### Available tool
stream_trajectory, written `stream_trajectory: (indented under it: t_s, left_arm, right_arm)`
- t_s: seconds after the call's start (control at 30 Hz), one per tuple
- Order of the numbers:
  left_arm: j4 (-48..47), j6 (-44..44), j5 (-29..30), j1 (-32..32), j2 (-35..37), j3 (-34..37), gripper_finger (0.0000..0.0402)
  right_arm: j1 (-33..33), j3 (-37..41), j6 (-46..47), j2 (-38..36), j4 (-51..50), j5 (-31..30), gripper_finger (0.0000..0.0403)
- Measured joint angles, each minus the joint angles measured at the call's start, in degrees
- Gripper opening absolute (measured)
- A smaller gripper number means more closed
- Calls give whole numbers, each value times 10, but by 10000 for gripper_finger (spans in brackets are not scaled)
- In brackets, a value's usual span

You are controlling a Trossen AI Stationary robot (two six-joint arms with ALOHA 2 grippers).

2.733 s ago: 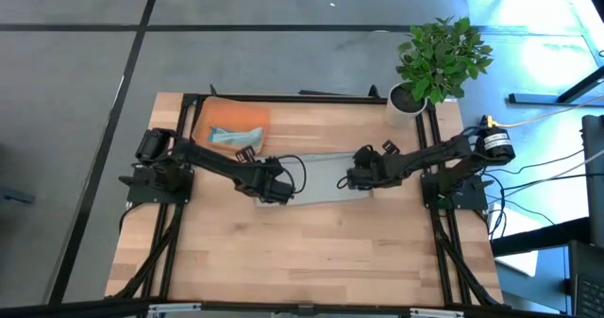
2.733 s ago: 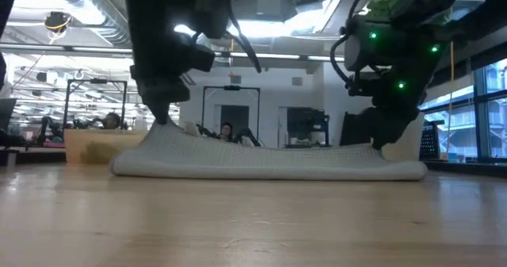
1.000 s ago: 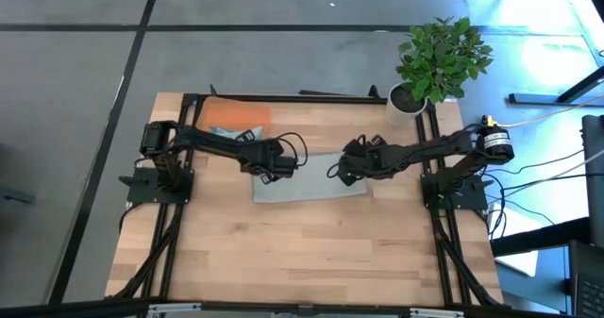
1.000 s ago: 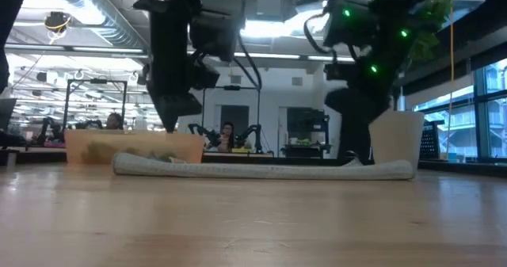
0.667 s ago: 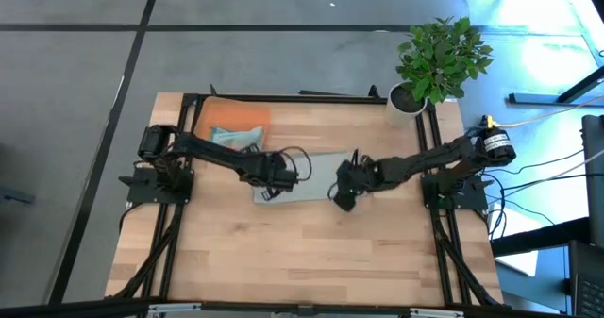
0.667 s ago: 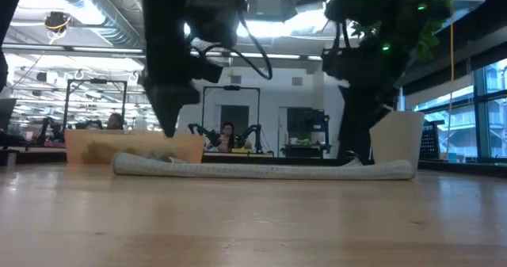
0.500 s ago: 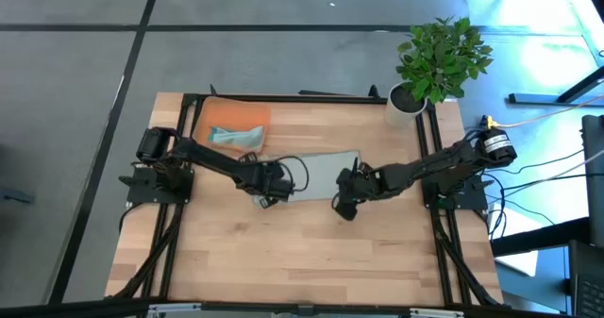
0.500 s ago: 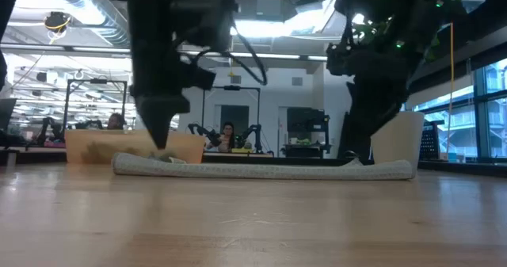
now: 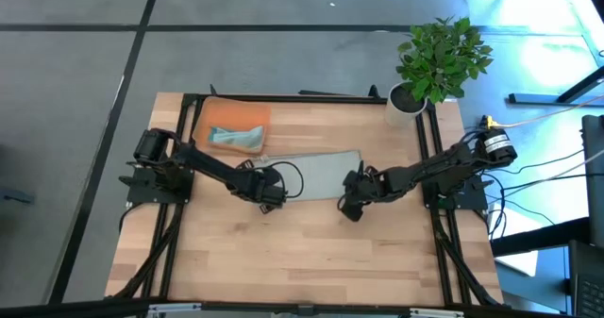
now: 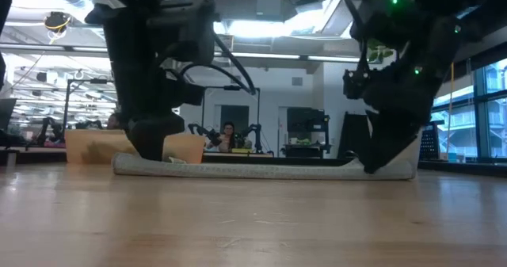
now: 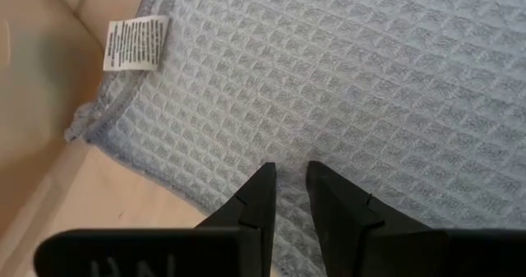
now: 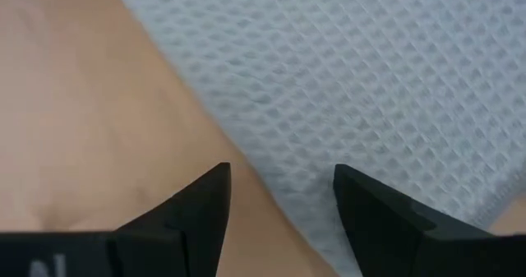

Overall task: Roll microfiber towels into tight, uniform cylinder then place into a basket
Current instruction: Fold the gray microfiber cloth

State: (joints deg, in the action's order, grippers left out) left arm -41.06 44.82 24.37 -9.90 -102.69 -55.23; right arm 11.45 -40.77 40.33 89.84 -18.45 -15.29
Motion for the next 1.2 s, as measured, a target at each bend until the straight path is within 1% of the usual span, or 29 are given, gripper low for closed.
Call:
stream_trajectory:
  t_s: [0.13, 0.3, 0.5, 0.67, 0.73, 0.83, 1.0, 1.1, 1.2]
  left_arm:
    - [7, 1, 5, -16, -1, 1, 66]
    - [31, 3, -10, -48, -1, 1, 66]
    - [100, 16, -33, -87, -2, 2, 66]
    - [169, -19, -48, -109, -3, 2, 66]
    - [186, -43, -51, -116, -4, 2, 66]
    - [176, -62, -57, -122, -5, -12, 66]
    - [137, -65, -56, -128, 11, -44, 66]
    - [118, -64, -46, -131, 22, -47, 66]
    - [95, -51, -16, -139, 35, -47, 66]
  right_arm:
    - [-11, 15, 20, 0, 4, -5, 218]
    - [-26, 23, 29, 0, 4, -41, 218]
    - [-46, 27, 28, 0, 2, -70, 218]
    - [-63, 27, 29, 0, 2, -103, 218]
    - [-68, 27, 28, 0, 2, -106, 218]
    - [-72, 27, 27, 0, 4, -106, 218]
    - [-79, 18, 16, -3, -3, -106, 218]
    - [-78, 6, 14, -9, -6, -106, 218]
    - [-66, -8, 7, -9, -7, -103, 218]
